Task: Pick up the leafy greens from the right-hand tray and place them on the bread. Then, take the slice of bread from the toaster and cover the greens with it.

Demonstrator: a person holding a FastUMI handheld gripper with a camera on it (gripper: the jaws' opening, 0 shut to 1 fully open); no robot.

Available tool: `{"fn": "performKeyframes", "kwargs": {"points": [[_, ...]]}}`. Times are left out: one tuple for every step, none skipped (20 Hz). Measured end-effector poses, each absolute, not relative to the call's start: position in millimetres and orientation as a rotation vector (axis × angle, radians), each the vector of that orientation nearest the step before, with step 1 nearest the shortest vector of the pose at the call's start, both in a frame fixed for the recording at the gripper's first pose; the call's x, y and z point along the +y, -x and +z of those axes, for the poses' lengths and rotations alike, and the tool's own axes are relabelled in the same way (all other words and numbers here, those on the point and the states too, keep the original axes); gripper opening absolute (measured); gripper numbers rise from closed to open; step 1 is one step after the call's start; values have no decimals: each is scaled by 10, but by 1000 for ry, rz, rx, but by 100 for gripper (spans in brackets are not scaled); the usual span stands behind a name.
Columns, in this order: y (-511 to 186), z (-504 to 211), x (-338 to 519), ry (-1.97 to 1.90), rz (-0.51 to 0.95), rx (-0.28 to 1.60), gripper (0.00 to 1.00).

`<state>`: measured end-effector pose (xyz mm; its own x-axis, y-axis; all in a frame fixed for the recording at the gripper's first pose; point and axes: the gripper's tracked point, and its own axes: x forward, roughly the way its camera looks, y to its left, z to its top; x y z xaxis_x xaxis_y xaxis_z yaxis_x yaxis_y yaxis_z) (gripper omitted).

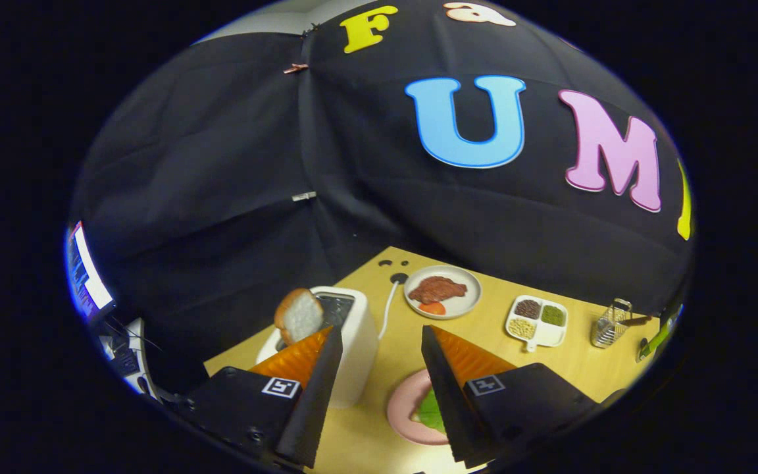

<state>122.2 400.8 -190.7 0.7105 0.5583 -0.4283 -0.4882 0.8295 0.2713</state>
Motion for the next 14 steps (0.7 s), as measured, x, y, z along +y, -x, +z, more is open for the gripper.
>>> {"fn": "performKeyframes", "kwargs": {"points": [[-1259, -1800, 4170, -150, 607, 504, 77], [-1278, -1745, 4310, -145, 626, 498, 77], [-1278, -1720, 4454, -139, 647, 506, 77], [-1280, -1712, 4616, -137, 669, 510, 77], [-1276, -1730, 4766, -127, 688, 518, 78], [-1278, -1774, 4898, -110, 701, 528, 80], [-1273, -1854, 5024, -88, 710, 541, 80], [-1268, -1954, 5136, -67, 713, 564, 80], [-1245, -2062, 5253, -54, 719, 586, 80], [-1256, -2142, 5339, -42, 714, 599, 80], [-1270, -2229, 5405, -31, 708, 612, 78], [-1287, -2322, 5472, -18, 701, 623, 77], [-1298, -2419, 5531, -3, 694, 645, 77], [-1310, -2524, 5560, 11, 684, 667, 77]]}}
